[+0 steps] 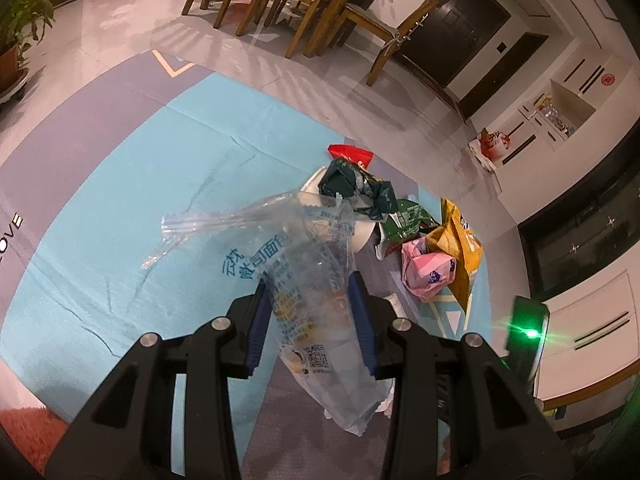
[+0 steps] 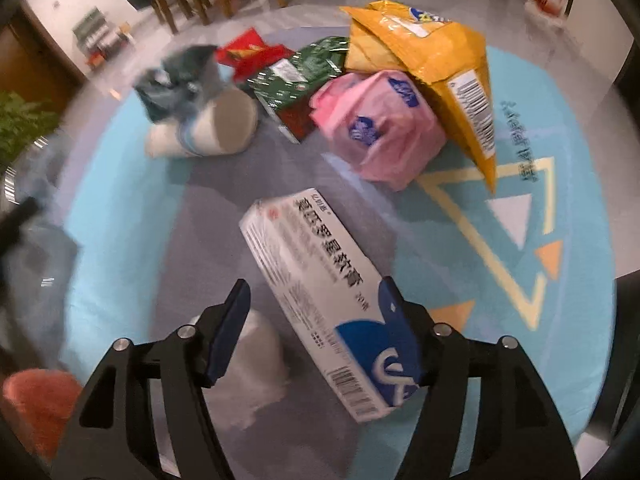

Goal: Collect trash
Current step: 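Carry the clear bag and white ointment box over the black bin with both tools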

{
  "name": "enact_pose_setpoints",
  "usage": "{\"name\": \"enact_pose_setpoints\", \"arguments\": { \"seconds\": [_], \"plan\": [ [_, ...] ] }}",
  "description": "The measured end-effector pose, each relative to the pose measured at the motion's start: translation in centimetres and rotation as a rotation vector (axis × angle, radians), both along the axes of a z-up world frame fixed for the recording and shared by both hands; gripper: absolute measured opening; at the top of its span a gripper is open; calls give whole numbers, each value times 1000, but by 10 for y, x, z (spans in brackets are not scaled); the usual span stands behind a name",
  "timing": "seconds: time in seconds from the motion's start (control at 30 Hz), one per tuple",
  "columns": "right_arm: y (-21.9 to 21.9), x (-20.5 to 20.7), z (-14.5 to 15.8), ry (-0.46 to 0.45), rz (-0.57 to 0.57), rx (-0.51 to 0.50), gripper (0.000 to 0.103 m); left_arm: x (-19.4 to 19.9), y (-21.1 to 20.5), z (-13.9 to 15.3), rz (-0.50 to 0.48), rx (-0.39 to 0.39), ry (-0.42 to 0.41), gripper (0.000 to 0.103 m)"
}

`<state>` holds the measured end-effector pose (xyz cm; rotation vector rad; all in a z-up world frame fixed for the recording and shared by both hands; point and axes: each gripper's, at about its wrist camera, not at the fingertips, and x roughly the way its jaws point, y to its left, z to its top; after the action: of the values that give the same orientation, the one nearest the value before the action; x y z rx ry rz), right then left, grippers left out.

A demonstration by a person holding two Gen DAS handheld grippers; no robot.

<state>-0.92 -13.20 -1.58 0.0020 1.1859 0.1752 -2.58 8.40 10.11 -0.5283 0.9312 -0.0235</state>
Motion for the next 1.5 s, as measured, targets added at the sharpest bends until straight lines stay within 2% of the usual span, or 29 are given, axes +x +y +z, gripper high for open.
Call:
{"name": "enact_pose_setpoints", "arguments": {
  "seconds": [0.17,0.27,0.37,0.43,0.53,0.67,0.8,0.97,1.03,1.13,1.23,1.37,1.5],
  "plan": [
    [3,1,-15,45,3,-1,66,1,-3,-2,-12,6,6,39],
    [6,-2,-15,18,14,-44,66,0,-4,-3,-15,9,8,39],
    [6,-3,-15,5,3,-53,48,0,-4,-2,-17,14,9,39],
    [6,-3,-16,3,6,-73,30,0,-4,-2,-16,15,9,39],
    [3,-6,-16,15,24,-39,21,-1,-5,-2,-15,16,8,40],
    [-4,-3,3,-30,20,-30,20,-2,-10,-2,-19,37,2,40],
    [-9,-10,29,-69,45,35,21,-8,-22,0,-62,39,-11,40],
    [-16,-22,70,-182,69,63,21,-12,-45,5,-101,108,-32,40],
    [-21,-27,84,-213,74,83,21,-13,-54,9,-138,99,-41,40],
    [-31,-35,108,-276,60,103,21,-15,-63,19,-137,98,-62,40],
    [-50,-40,135,-343,33,103,21,-16,-76,35,-144,116,-103,40],
    [-89,-51,170,-451,-78,103,21,-18,-102,56,-161,143,-169,40],
    [-133,-64,188,-520,-181,85,21,-15,-142,69,-217,102,-190,40]
  ]
}}
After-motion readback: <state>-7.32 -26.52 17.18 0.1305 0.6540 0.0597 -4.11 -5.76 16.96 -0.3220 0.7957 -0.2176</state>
